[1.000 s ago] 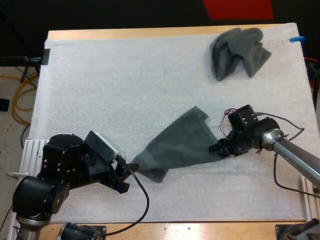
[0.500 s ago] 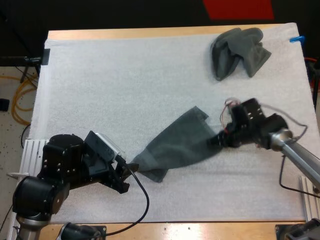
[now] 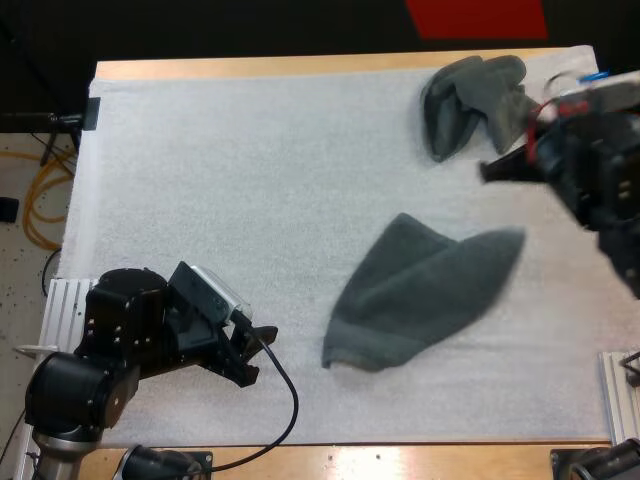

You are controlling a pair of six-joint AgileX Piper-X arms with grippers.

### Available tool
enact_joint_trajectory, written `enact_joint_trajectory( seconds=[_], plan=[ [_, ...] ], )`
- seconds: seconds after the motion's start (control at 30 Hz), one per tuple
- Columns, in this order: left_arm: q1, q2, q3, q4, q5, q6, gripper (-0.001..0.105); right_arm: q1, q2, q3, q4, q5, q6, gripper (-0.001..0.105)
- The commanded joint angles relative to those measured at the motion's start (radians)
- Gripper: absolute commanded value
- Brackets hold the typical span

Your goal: Pick towel from pile fold and stack

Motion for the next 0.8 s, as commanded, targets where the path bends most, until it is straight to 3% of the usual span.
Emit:
enact_joint_trajectory(
  seconds=[0.0, 0.17, 0.4, 0.47, 0.57, 0.63, 0.7, 0.77],
  plan=[
    [-0.005, 0.002, -0.004, 0.005, 0.001, -0.011, 0.051, -0.021, -0.004, -0.042, 0.032, 0.040, -0.051, 0.000],
    [-0.005, 0.002, -0.004, 0.000, 0.001, -0.011, 0.051, -0.037, -0.003, -0.096, 0.060, 0.034, -0.072, 0.000],
    [-0.005, 0.002, -0.004, 0.000, 0.001, -0.011, 0.051, -0.037, 0.052, -0.086, 0.202, -0.091, -0.004, 0.002],
    [-0.005, 0.002, -0.004, 0.000, 0.001, -0.011, 0.051, -0.037, 0.075, -0.087, 0.245, -0.098, 0.001, 0.011],
    [-0.005, 0.002, -0.004, 0.000, 0.001, -0.011, 0.051, -0.040, 0.128, -0.087, 0.307, -0.098, 0.001, 0.037],
    [-0.005, 0.002, -0.004, 0.000, 0.001, -0.011, 0.051, -0.039, 0.172, -0.087, 0.343, -0.098, 0.001, 0.064],
    [-0.005, 0.002, -0.004, 0.000, 0.001, -0.011, 0.051, -0.040, 0.210, -0.087, 0.364, -0.093, 0.001, 0.076],
    [-0.005, 0.002, -0.004, 0.000, 0.001, -0.011, 0.051, -0.045, 0.247, -0.087, 0.378, -0.093, 0.012, 0.077]
  ],
)
